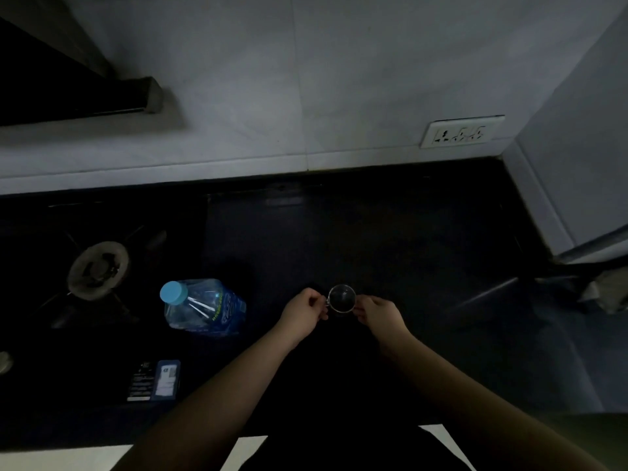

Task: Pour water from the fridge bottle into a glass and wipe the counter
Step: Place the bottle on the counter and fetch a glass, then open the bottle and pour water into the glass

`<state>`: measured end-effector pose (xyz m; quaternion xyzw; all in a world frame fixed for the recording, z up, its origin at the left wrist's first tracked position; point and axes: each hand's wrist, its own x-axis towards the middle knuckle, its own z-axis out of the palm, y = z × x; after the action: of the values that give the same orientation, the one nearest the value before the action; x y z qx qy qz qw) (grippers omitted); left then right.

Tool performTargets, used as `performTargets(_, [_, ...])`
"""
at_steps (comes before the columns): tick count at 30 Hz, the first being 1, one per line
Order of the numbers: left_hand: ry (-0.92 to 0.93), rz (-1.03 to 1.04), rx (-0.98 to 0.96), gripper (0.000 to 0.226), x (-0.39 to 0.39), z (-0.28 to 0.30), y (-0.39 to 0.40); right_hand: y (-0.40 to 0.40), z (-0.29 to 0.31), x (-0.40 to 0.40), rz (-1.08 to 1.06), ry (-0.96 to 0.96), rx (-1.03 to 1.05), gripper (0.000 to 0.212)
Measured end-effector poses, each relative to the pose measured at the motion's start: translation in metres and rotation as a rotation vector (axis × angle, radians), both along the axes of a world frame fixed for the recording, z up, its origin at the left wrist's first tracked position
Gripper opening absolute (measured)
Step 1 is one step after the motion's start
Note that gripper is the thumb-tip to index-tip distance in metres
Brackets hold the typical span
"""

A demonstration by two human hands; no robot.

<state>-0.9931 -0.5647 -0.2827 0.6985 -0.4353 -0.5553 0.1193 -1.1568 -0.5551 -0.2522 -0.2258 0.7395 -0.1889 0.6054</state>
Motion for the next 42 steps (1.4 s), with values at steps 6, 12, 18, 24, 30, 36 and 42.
performTargets(6, [0.007, 0.058, -0.057, 0.011, 0.004, 0.002, 0.005, 0.003, -0.002, 0.001, -0.012, -0.018, -0.03, 0.018])
performTargets(12, [-0.053, 0.072, -0.119, 0.014, 0.007, 0.009, 0.014, 0.012, -0.006, -0.003, -0.004, -0.007, -0.048, 0.017])
performTargets(18, [-0.13, 0.031, -0.162, 0.018, 0.014, 0.016, 0.033, 0.026, -0.01, -0.014, 0.061, 0.013, -0.051, 0.022])
performTargets(24, [-0.197, -0.048, -0.22, 0.015, 0.021, 0.021, 0.056, 0.042, -0.007, -0.016, 0.123, -0.017, -0.05, 0.023])
performTargets(30, [-0.228, -0.109, -0.309, 0.012, 0.033, 0.019, 0.078, 0.056, -0.01, -0.001, 0.212, -0.009, -0.088, 0.022])
performTargets(36, [-0.214, -0.18, -0.339, 0.012, 0.056, 0.011, 0.099, 0.064, -0.002, 0.023, 0.271, -0.008, -0.125, 0.021])
performTargets(42, [-0.113, -0.156, -0.317, 0.01, 0.094, 0.006, 0.112, 0.068, 0.009, 0.063, 0.288, -0.019, -0.205, 0.022])
